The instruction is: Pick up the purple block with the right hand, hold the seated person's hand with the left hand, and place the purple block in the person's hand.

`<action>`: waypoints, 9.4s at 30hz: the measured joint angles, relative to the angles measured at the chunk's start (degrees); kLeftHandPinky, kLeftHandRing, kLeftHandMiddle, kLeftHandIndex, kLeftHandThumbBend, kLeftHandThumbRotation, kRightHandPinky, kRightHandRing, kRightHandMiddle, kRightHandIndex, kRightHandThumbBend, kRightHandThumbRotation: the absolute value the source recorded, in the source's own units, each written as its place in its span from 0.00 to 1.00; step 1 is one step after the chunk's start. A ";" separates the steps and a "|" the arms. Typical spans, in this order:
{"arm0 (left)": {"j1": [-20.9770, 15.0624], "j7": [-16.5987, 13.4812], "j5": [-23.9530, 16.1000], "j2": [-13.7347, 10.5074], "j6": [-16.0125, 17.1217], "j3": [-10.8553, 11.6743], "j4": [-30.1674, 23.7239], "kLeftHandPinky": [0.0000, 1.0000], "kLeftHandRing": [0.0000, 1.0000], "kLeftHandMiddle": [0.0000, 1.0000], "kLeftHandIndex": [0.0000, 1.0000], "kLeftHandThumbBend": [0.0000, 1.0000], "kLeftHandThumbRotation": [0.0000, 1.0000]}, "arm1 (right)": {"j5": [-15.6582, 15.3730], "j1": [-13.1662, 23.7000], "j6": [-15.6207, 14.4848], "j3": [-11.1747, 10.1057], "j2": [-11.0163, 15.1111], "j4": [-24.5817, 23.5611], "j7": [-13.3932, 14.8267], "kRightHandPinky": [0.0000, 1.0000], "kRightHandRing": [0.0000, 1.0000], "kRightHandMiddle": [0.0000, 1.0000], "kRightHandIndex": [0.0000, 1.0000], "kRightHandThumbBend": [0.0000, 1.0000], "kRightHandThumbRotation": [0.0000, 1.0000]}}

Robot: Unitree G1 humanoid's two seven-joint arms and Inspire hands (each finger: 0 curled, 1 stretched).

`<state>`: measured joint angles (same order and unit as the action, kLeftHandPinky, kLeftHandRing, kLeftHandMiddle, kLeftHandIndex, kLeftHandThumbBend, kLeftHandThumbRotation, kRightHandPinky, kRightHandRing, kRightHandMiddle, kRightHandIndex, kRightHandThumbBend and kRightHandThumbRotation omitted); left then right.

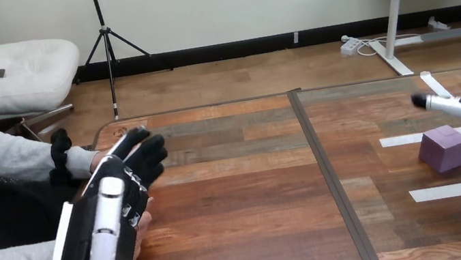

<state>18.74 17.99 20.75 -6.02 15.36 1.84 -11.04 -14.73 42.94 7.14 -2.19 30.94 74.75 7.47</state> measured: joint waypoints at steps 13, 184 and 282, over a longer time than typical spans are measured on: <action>0.01 0.66 0.02 -0.12 -0.21 0.00 0.00 0.84 0.81 0.80 0.80 0.35 0.63 | -0.93 -0.01 -2.66 1.62 -0.15 0.41 0.04 0.87 1.00 1.00 1.00 1.00 0.20; -0.26 4.35 -3.70 -2.38 3.13 1.43 0.44 0.74 0.81 0.72 0.55 0.26 0.34 | -5.77 -8.14 9.73 8.94 -5.24 1.37 10.09 0.36 0.42 0.45 0.46 0.83 0.00; -9.50 -0.19 -47.87 -31.25 5.89 11.79 2.32 0.61 0.75 0.78 0.77 1.00 0.28 | -3.06 -15.90 28.04 6.45 -3.02 -15.99 1.17 0.39 0.41 0.44 0.45 0.83 0.00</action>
<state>9.24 17.79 -27.12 -37.26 21.26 13.63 -8.73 -17.79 27.04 35.17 4.26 27.92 58.77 8.64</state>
